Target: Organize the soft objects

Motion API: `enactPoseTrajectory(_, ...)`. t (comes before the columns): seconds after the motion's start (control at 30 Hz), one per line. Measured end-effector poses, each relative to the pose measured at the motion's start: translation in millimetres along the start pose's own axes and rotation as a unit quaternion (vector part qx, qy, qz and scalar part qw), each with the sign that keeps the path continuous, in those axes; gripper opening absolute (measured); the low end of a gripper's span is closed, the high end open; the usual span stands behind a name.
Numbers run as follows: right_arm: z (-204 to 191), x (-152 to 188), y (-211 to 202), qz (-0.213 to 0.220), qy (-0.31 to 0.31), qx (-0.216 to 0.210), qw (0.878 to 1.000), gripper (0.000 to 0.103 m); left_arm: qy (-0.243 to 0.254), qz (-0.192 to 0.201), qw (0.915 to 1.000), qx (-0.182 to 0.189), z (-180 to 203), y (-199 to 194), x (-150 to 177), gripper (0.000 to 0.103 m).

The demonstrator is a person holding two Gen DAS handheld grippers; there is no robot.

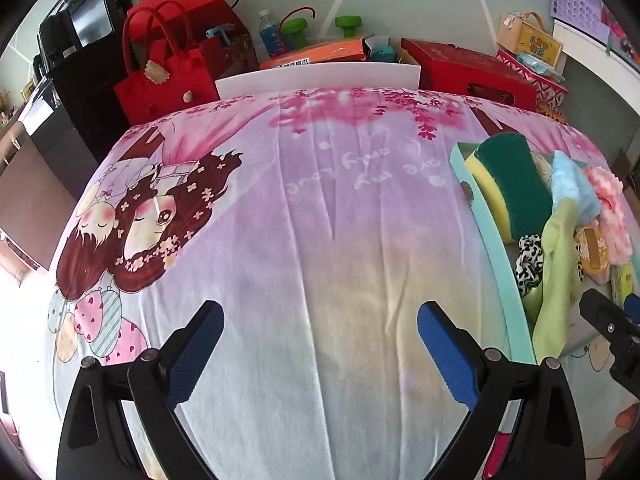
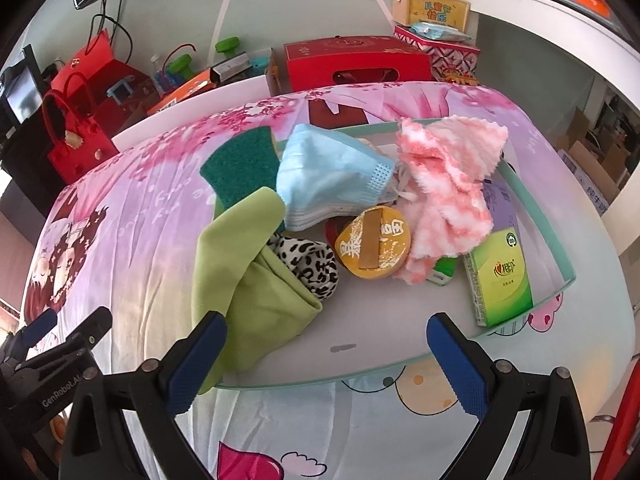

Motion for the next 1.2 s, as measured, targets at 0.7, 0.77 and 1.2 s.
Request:
enactPoseTrajectory(0.7,-5,-2,-1,0.007,-0.014,-0.002,1.0,0.102,0.029,0.005,0.9991,0.031,15,-5,-3,0.097)
enactPoseTrajectory(0.77,-5,-2,0,0.006,-0.017,0.0,1.0,0.102,0.029,0.002,0.9991,0.032,15,-4,-3,0.097)
enactPoseTrajectory(1.2,-3,0,1,0.002,-0.016,0.002,1.0,0.102,0.029,-0.005,0.9992,0.026,13,-1,-1,0.097)
Point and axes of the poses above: each gripper's, at about its wrist camera, not at the fingertips, and y roughly the way its jaws point, z to its right, x to its underside, the point moved 10 cm from there along y, roughly the way its jaws point
